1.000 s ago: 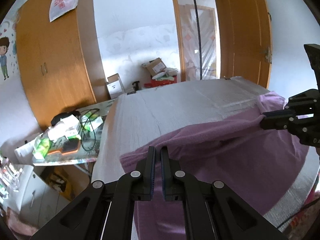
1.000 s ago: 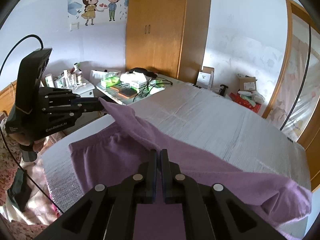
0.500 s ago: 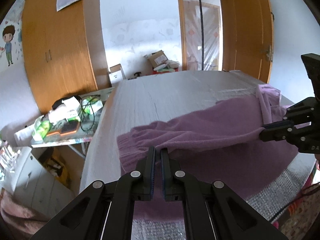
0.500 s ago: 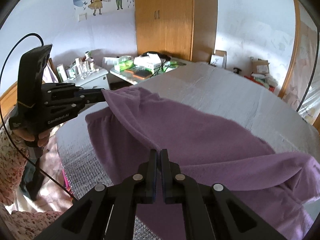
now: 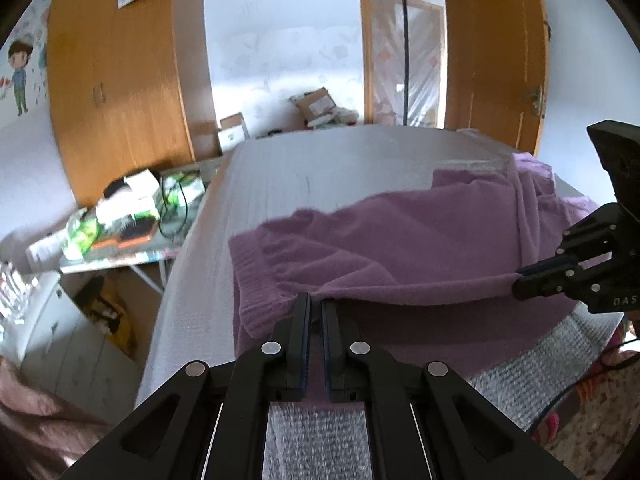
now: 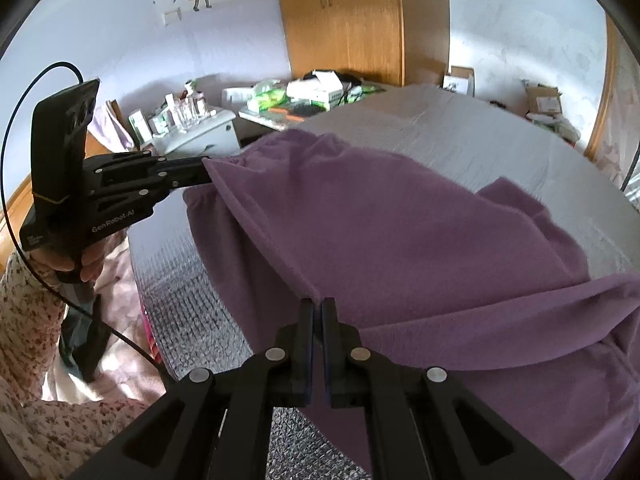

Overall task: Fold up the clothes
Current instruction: 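Lift the sweater with both grippers and fold it over toward the collar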

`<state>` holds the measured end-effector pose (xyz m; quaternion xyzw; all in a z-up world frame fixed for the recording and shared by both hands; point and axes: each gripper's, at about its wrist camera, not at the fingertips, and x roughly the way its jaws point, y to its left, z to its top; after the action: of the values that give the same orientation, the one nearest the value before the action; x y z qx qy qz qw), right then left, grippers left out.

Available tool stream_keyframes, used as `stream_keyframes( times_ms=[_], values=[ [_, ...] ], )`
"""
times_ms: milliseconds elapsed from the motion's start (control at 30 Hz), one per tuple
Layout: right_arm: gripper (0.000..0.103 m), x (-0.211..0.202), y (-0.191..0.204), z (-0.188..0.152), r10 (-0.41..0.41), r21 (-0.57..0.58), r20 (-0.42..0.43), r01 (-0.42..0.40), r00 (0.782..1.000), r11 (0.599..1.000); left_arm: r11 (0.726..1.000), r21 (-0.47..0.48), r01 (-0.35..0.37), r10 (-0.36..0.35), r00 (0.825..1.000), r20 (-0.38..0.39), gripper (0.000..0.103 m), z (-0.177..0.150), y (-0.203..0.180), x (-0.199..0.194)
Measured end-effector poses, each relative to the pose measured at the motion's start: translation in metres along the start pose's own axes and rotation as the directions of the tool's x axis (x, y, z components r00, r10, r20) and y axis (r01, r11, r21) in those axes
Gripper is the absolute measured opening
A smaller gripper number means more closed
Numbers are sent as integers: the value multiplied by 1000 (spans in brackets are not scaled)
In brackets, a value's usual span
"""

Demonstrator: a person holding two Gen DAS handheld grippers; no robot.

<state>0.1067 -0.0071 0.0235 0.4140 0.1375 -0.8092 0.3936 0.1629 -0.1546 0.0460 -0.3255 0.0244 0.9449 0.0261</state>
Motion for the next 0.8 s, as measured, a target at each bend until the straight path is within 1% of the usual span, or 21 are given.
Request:
stream_keyframes(
  times_ms=[33, 100, 133, 167, 200, 233, 300, 333, 400, 433, 500, 567, 600, 633, 700, 733, 800],
  values=[
    [4, 3, 0, -1, 0, 1, -8, 0, 1000, 1000, 1000, -13, 2, -2, 1000, -9, 5, -3, 2, 1],
    [4, 8, 0, -1, -5, -2, -22, 5, 1000, 1000, 997, -69, 24, -26, 999, -28, 7, -7, 8, 4],
    [4, 10, 0, -2, -5, -1, -27, 5, 1000, 1000, 993, -110, 42, -46, 998, -39, 8, -8, 13, 4],
    [4, 12, -1, -2, -4, 0, -33, 4, 999, 1000, 983, -168, 73, -82, 995, -49, 8, -8, 19, 5],
    [4, 13, -1, -3, -4, 2, -38, 4, 999, 1000, 965, -237, 113, -128, 991, -50, 8, -9, 26, 5],
    [4, 15, -2, -3, -5, 5, -43, 5, 999, 1000, 940, -306, 152, -173, 984, -42, 8, -11, 33, 5],
    [4, 16, -4, -4, 0, 14, -46, 1, 999, 1000, 884, -414, 217, -249, 968, -23, 9, -14, 45, 6],
    [4, 17, -4, -4, -1, 16, -47, 2, 999, 1000, 859, -450, 244, -278, 961, -10, 13, -15, 49, 6],
    [4, 16, -4, -4, -2, 12, -45, 3, 999, 1000, 823, -490, 288, -321, 947, 17, 16, -15, 52, 6],
    [4, 16, -4, -3, -2, 11, -44, 3, 999, 1000, 811, -497, 307, -339, 940, 28, 20, -14, 51, 5],
    [4, 15, -5, -3, 0, 12, -41, 1, 999, 1000, 786, -516, 339, -370, 928, 46, 23, -13, 49, 3],
    [4, 15, -5, -2, 3, 14, -36, -2, 999, 1000, 759, -549, 351, -386, 921, 55, 29, -12, 52, 4],
    [4, 14, -5, -2, 4, 16, -34, -4, 999, 1000, 745, -565, 356, -393, 918, 60, 37, -12, 53, 5],
    [4, 14, -5, -2, 7, 18, -30, -6, 1000, 1000, 730, -580, 361, -400, 914, 65, 42, -12, 54, 6],
    [4, 14, -5, -2, 8, 19, -27, -8, 1000, 1000, 690, -633, 351, -412, 910, 55, 43, -12, 58, 14],
    [4, 13, -5, -3, 10, 20, -24, -9, 1000, 1000, 672, -661, 333, -413, 910, 38, 43, -12, 60, 20],
    [4, 9, -5, -3, 11, 16, -6, -11, 1000, 1000, 650, -706, 279, -411, 912, -18, 43, -13, 61, 33]
  ],
)
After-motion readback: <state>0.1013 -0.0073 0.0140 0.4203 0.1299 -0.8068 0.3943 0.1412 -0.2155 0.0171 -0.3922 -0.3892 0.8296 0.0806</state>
